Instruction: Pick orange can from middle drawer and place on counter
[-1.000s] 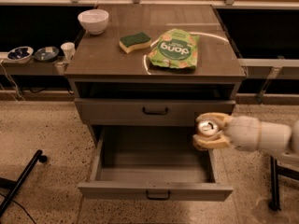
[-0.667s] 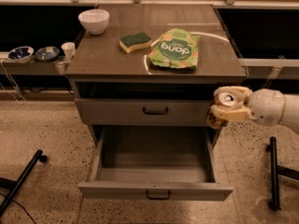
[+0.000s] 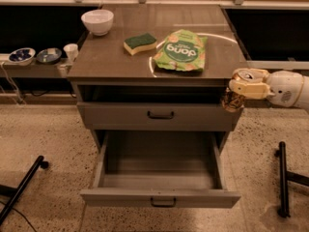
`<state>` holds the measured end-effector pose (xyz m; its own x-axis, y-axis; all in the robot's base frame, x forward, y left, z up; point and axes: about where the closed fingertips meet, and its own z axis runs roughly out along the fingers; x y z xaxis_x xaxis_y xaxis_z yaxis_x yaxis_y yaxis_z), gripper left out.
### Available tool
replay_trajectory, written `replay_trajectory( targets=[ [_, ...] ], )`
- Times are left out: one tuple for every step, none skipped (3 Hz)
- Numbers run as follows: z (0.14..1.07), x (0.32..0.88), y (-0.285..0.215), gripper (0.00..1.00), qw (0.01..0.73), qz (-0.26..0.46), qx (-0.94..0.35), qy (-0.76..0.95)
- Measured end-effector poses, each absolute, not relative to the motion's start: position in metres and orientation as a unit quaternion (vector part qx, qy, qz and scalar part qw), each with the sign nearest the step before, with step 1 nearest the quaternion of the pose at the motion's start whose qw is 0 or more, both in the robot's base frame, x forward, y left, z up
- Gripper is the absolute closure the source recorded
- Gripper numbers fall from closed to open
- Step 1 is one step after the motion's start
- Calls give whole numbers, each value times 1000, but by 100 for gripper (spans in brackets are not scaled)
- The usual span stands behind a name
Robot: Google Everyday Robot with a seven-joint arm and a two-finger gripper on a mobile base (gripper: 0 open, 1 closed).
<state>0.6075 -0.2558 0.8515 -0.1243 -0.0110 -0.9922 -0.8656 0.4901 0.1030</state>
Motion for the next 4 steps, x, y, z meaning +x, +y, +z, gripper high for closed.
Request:
replay_trajectory(
  targets=[
    [867,611,-244,100,569,366,-351,647],
    [917,636,-240,100,587,324,-357,651],
    [978,676,-247,100,616,278,-339,654],
    [988,720,-252,100,618,243,-307,681]
  ],
)
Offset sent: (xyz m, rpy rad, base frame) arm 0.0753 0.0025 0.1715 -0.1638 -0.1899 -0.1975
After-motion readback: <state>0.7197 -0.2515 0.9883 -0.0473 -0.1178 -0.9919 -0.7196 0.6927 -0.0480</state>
